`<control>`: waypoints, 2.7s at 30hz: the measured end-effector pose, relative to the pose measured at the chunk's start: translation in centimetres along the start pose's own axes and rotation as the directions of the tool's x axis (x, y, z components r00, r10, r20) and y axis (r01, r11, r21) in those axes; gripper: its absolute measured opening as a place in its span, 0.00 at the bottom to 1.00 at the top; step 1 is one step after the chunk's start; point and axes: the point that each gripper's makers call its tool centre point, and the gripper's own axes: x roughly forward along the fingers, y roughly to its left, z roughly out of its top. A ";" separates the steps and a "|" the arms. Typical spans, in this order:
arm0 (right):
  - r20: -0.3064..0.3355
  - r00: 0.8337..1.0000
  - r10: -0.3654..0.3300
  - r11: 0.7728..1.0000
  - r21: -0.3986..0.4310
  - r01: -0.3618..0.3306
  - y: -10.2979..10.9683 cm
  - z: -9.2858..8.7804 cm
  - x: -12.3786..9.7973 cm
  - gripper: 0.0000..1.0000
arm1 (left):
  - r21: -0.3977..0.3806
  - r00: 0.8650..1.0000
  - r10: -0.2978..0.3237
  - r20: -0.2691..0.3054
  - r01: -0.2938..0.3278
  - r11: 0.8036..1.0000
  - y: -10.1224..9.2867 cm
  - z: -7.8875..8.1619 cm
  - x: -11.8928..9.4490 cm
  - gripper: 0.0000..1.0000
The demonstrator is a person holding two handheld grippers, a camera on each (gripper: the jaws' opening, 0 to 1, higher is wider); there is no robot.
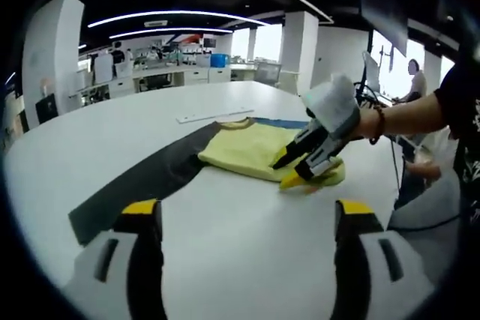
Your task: Fold the garment on the visible template until the final outline fits inside the template.
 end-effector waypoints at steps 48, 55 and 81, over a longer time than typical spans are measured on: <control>0.127 0.980 -0.152 0.987 0.068 0.145 -8.9 3.3 -6.0 0.00 | 0.051 0.992 -0.124 -0.026 0.125 0.991 -2.2 1.2 4.9 0.68; 0.110 0.977 -0.180 0.978 0.125 0.166 -10.5 2.2 -5.2 0.00 | 0.058 0.986 -0.165 -0.034 0.167 0.984 -2.2 1.5 7.4 0.62; 0.089 0.979 -0.183 0.954 0.257 0.155 -12.1 -0.4 -2.6 0.00 | -0.098 0.982 -0.186 -0.041 0.181 0.979 -1.5 0.0 18.8 0.37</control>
